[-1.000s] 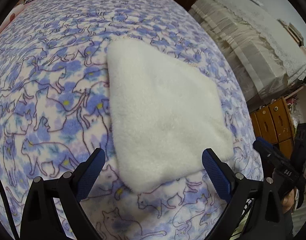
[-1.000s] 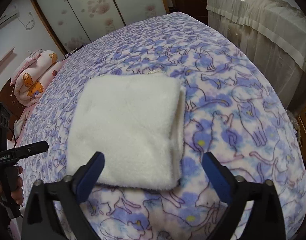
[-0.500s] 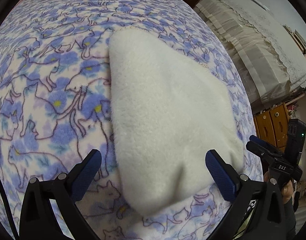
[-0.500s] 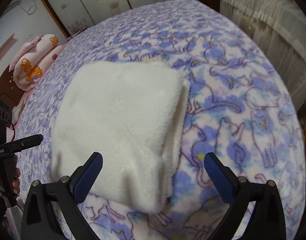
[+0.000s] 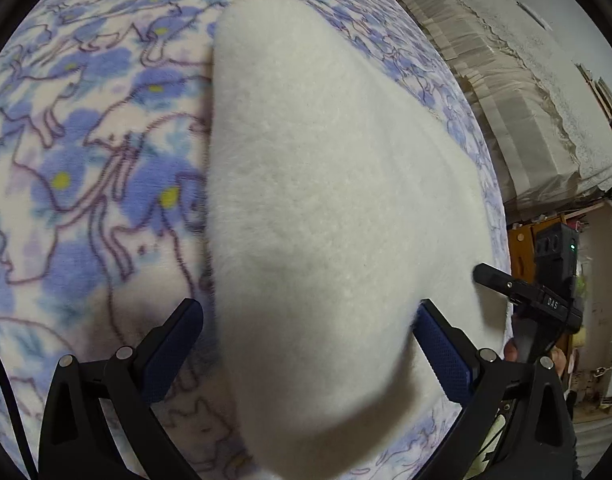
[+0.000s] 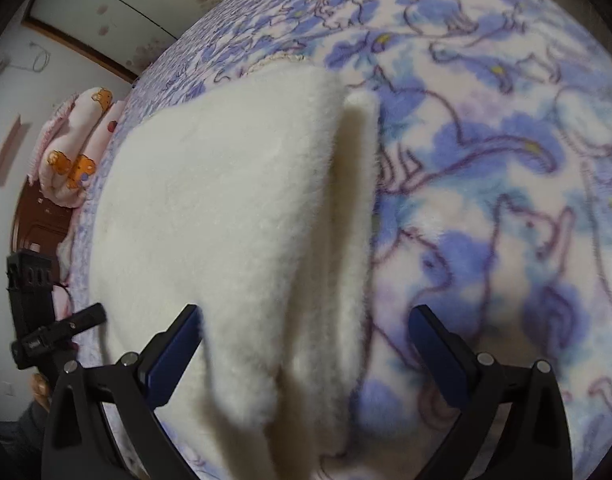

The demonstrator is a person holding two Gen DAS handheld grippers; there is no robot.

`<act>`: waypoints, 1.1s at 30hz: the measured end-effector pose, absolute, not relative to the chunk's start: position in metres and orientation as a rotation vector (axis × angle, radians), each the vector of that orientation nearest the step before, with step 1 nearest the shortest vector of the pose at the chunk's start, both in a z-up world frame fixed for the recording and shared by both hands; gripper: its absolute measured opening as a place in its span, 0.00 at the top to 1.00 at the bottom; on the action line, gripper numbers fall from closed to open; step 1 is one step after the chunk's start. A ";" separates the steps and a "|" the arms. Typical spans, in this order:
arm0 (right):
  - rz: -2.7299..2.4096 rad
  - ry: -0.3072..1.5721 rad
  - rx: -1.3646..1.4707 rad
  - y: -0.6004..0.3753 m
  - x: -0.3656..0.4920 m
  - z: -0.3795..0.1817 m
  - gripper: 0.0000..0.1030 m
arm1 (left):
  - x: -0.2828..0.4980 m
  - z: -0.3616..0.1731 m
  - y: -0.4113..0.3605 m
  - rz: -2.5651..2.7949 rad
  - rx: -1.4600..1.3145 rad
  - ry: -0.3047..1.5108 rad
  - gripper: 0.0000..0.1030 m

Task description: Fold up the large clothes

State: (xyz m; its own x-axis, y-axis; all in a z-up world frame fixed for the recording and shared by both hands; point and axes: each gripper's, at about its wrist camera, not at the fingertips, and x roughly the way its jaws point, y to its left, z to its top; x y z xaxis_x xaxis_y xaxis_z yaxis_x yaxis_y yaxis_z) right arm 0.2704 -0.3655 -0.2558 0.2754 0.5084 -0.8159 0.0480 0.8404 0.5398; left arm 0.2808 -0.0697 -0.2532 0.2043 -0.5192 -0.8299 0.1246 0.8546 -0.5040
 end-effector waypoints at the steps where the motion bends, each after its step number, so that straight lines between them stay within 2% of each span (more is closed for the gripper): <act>1: 0.354 1.263 0.539 -0.365 0.274 -0.259 0.01 | 0.282 -0.256 -0.072 -0.468 -0.364 1.297 0.00; 7: 0.465 1.261 0.635 -0.349 0.293 -0.279 0.00 | 0.294 -0.277 -0.089 -0.516 -0.402 1.334 0.00; 12: 0.451 1.272 0.647 -0.345 0.294 -0.288 0.00 | 0.299 -0.303 -0.087 -0.554 -0.572 1.389 0.00; 25: 0.419 1.216 0.573 -0.333 0.292 -0.282 0.00 | 0.296 -0.304 -0.099 -0.523 -0.521 1.428 0.00; 28: 0.394 1.173 0.555 -0.329 0.286 -0.277 0.09 | 0.289 -0.295 -0.107 -0.477 -0.454 1.372 0.04; 31: 0.364 1.150 0.551 -0.326 0.280 -0.269 0.22 | 0.280 -0.283 -0.114 -0.438 -0.385 1.311 0.15; 33: 0.346 1.146 0.548 -0.320 0.277 -0.261 0.39 | 0.274 -0.274 -0.116 -0.415 -0.350 1.275 0.26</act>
